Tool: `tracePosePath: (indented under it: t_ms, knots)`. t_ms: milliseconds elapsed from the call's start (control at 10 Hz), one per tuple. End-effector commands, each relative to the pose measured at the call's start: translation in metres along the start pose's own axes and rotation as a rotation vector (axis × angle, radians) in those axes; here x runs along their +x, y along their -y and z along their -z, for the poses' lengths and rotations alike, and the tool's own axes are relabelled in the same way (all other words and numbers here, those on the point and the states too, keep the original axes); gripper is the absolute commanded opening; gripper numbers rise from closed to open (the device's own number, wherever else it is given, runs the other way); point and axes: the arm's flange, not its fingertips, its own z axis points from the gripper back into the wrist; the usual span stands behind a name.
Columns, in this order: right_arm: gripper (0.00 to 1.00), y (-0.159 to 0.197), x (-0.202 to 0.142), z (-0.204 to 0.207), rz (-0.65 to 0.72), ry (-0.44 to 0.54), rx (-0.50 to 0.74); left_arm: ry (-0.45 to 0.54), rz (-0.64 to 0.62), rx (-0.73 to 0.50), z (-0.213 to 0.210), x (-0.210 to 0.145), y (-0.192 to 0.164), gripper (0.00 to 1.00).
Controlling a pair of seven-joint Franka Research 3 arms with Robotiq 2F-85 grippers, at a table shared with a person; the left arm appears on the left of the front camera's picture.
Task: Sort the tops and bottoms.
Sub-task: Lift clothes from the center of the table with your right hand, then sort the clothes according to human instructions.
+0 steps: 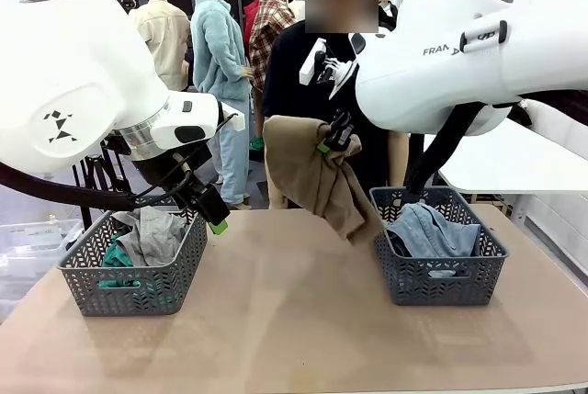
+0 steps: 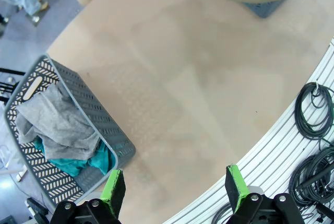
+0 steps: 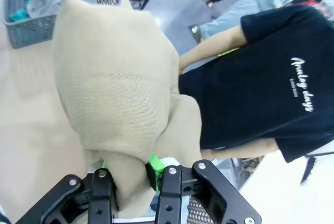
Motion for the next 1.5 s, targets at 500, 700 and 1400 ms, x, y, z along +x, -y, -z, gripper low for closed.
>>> tracePosePath:
  t_ms: [500, 700, 1400]
  knots:
    - [0.0, 0.0056, 0.002, -0.004, 0.009, -0.015, -0.004, -0.007, 0.005, 0.006, -0.0012, -0.0014, -0.0015, 1.0]
    - [0.0, 0.0056, 0.002, -0.004, 0.009, -0.015, -0.004, -0.007, 0.005, 0.006, -0.0012, -0.0014, -0.0015, 1.0]
    - [0.0, 0.0056, 0.002, -0.004, 0.009, -0.015, -0.004, -0.007, 0.005, 0.006, -0.0012, -0.0014, -0.0015, 1.0]
